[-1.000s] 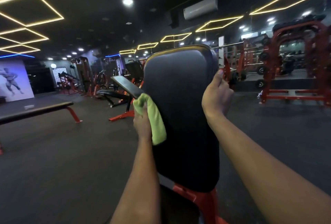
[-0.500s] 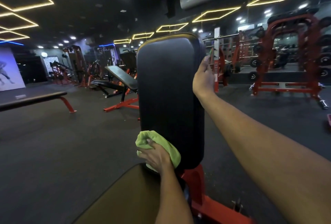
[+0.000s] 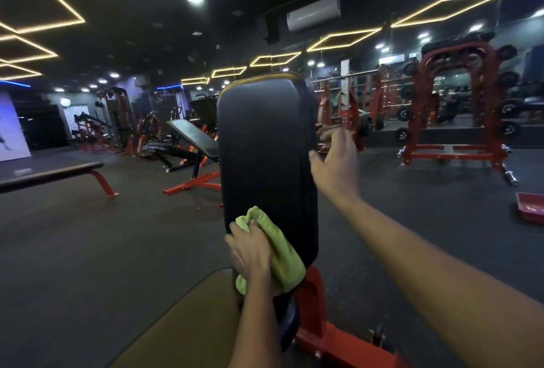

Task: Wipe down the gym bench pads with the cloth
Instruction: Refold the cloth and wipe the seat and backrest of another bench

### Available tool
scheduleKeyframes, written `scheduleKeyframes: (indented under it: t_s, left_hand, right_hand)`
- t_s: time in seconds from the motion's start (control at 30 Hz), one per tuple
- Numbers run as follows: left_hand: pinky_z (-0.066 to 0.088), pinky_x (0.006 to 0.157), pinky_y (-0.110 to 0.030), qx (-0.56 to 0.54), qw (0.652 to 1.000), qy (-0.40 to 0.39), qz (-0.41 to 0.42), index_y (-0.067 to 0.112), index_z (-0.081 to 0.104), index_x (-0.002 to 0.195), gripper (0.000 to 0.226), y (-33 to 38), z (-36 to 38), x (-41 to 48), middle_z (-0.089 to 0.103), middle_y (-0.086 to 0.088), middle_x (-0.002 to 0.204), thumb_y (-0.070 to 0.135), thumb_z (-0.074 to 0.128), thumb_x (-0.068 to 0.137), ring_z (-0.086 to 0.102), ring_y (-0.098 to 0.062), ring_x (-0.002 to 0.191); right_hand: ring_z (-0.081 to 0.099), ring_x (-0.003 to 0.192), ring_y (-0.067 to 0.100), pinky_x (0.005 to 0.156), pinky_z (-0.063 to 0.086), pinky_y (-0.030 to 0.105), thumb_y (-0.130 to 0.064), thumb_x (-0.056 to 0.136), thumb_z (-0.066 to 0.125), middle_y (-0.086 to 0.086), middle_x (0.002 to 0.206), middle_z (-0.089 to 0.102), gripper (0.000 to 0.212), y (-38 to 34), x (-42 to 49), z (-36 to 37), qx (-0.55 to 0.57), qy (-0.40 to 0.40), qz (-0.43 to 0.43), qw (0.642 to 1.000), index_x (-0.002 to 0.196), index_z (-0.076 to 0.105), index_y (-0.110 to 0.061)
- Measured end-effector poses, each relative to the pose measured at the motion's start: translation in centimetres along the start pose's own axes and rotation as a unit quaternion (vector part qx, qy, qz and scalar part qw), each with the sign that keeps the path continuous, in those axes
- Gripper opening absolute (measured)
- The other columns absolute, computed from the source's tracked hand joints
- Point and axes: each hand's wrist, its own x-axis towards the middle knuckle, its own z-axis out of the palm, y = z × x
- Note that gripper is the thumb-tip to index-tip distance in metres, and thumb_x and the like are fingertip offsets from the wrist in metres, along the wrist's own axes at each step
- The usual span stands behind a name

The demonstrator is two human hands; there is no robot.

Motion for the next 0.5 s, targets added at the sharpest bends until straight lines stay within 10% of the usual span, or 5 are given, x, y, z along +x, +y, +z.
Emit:
scheduleKeyframes:
  t_s: [0.1, 0.23, 0.37, 0.5]
  left_hand:
    - [0.041, 0.1, -0.048, 0.028, 0.994, -0.068, 0.076, 0.013, 0.052, 0.13, 0.044, 0.9, -2.0, 1.9, 0.054, -0.014, 0.129, 0.041, 0.045, 0.097, 0.052, -0.037, 0.117]
    - [0.047, 0.09, -0.046, -0.026, 0.969, -0.128, 0.208, 0.016, 0.058, 0.099, 0.027, 4.1, -4.4, 2.2, 0.063, -0.01, 0.103, 0.042, 0.053, 0.093, 0.059, -0.031, 0.102]
    - [0.044, 0.063, -0.027, -0.036, 0.94, -0.149, 0.303, 0.017, 0.051, 0.073, 0.047, 9.9, -7.4, 3.2, 0.061, 0.001, 0.068, 0.062, 0.056, 0.086, 0.059, -0.012, 0.071]
    - [0.047, 0.066, -0.038, 0.009, 0.922, -0.117, 0.37, 0.014, 0.05, 0.067, 0.054, 14.8, -9.7, 5.4, 0.058, 0.0, 0.063, 0.063, 0.053, 0.088, 0.06, -0.023, 0.072]
  right_hand:
    - [0.065, 0.077, 0.015, 0.076, 0.058, 0.044, -0.033, 0.08, 0.075, -0.007, 0.082, 0.067, 0.015, 1.2, -3.5, -0.5, -0.009, -0.186, 0.019, 0.982, 0.087, 0.064, -0.025]
    - [0.068, 0.093, 0.018, 0.084, 0.058, 0.042, -0.067, 0.069, 0.076, -0.004, 0.101, 0.072, 0.063, 0.2, -7.1, 0.4, -0.116, -0.416, 0.038, 0.901, 0.117, 0.061, -0.029]
    - [0.07, 0.096, 0.03, 0.079, 0.058, 0.04, -0.044, 0.074, 0.078, 0.004, 0.098, 0.075, 0.039, -1.6, -6.1, 0.3, -0.069, -0.237, 0.059, 0.967, 0.107, 0.069, -0.025]
    - [0.065, 0.078, 0.034, 0.062, 0.043, 0.031, -0.032, 0.076, 0.074, 0.001, 0.076, 0.067, 0.022, -4.8, -0.2, -1.9, -0.099, -0.025, 0.017, 0.995, 0.093, 0.062, -0.026]
